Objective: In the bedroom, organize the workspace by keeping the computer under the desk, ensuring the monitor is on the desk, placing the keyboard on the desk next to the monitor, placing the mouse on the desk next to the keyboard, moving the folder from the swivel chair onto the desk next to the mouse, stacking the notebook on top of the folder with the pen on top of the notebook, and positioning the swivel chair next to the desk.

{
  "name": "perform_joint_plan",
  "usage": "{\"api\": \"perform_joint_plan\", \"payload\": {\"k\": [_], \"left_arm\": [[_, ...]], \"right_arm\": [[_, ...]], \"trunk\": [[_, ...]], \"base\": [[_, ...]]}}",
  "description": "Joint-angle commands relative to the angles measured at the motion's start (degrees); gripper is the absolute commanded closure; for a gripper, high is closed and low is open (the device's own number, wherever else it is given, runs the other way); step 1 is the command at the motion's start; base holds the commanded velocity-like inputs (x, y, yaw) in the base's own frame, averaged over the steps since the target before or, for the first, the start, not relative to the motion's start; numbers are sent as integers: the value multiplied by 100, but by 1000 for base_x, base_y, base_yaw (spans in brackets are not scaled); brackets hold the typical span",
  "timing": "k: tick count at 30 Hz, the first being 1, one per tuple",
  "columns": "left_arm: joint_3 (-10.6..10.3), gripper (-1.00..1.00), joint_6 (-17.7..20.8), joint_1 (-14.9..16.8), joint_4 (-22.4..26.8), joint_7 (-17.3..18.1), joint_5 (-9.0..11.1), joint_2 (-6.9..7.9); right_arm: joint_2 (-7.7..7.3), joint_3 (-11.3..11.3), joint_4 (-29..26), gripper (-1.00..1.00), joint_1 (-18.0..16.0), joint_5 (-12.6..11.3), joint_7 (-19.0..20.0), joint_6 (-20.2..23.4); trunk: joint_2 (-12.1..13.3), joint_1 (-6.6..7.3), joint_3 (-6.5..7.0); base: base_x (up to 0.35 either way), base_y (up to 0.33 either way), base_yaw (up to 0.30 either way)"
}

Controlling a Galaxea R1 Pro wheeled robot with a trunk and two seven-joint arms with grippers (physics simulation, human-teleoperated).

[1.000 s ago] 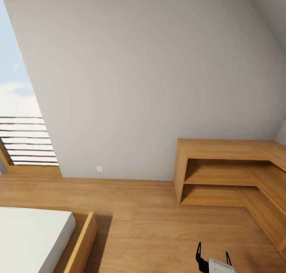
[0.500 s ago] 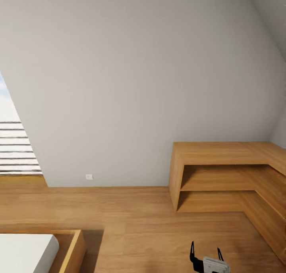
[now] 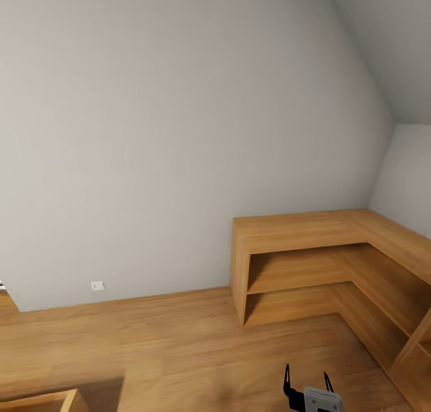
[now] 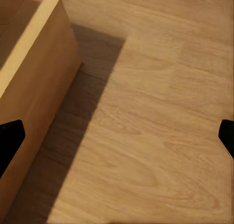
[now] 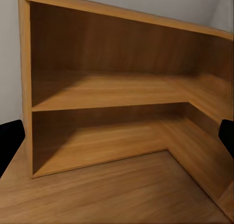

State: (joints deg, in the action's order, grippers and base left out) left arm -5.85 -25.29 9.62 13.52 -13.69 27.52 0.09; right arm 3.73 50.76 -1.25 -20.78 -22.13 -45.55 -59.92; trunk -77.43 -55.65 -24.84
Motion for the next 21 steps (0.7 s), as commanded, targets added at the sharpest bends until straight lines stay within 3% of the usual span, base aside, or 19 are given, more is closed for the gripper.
{"api": "perform_joint_plan", "payload": {"k": [1, 13, 21], "left_arm": [[-47, -100, -19, 2, 4, -47, 17, 1], [-43, -100, -54, 3, 5, -46, 17, 1], [-47, -100, -31, 4, 6, -52, 17, 1]], "right_arm": [[10, 50, 2, -100, -5, -28, -29, -8], [39, 63, -15, -100, -5, -28, -32, -8], [40, 59, -30, -100, -5, -55, -41, -8]], "trunk": [[-3, 0, -6], [-3, 0, -6], [-3, 0, -30]], "base": [[22, -13, -275], [11, -2, -285], [266, -53, -265]]}}
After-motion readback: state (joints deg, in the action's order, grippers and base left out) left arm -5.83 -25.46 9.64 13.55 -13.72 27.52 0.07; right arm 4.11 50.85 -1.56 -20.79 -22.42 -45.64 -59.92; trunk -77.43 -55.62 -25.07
